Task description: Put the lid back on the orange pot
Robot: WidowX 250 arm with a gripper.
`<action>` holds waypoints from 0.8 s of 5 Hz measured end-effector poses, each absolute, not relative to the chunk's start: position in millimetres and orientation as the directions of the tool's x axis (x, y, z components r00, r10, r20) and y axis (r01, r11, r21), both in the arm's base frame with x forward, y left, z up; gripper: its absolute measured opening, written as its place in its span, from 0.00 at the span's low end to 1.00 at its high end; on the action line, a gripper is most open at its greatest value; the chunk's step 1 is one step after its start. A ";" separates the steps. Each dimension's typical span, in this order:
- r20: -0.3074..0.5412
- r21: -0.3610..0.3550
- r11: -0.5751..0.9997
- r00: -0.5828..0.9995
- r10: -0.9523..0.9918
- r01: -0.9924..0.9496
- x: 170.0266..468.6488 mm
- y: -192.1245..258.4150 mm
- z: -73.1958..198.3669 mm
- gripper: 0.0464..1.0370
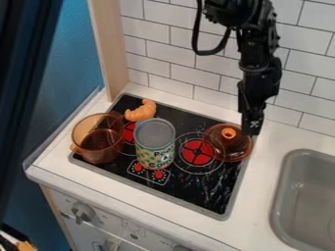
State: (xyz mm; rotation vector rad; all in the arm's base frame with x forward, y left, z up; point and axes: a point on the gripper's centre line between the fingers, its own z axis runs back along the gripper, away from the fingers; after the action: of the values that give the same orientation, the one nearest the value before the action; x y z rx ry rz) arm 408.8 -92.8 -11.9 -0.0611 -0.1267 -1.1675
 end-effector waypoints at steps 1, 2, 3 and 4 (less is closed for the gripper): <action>0.101 0.019 0.403 0.399 -0.911 0.915 406.9 -88.1 -17.1 0.96; 0.070 0.012 0.418 0.417 -0.906 0.908 399.3 -83.7 -24.6 0.96; 0.052 0.022 0.428 0.427 -0.903 0.903 398.9 -80.2 -29.1 0.96; 0.027 0.000 0.433 0.433 -0.901 0.901 394.5 -78.2 -43.4 0.92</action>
State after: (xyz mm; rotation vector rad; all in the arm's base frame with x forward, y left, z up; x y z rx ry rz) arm 394.5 -78.2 -43.4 -0.0153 -0.0236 -1.1227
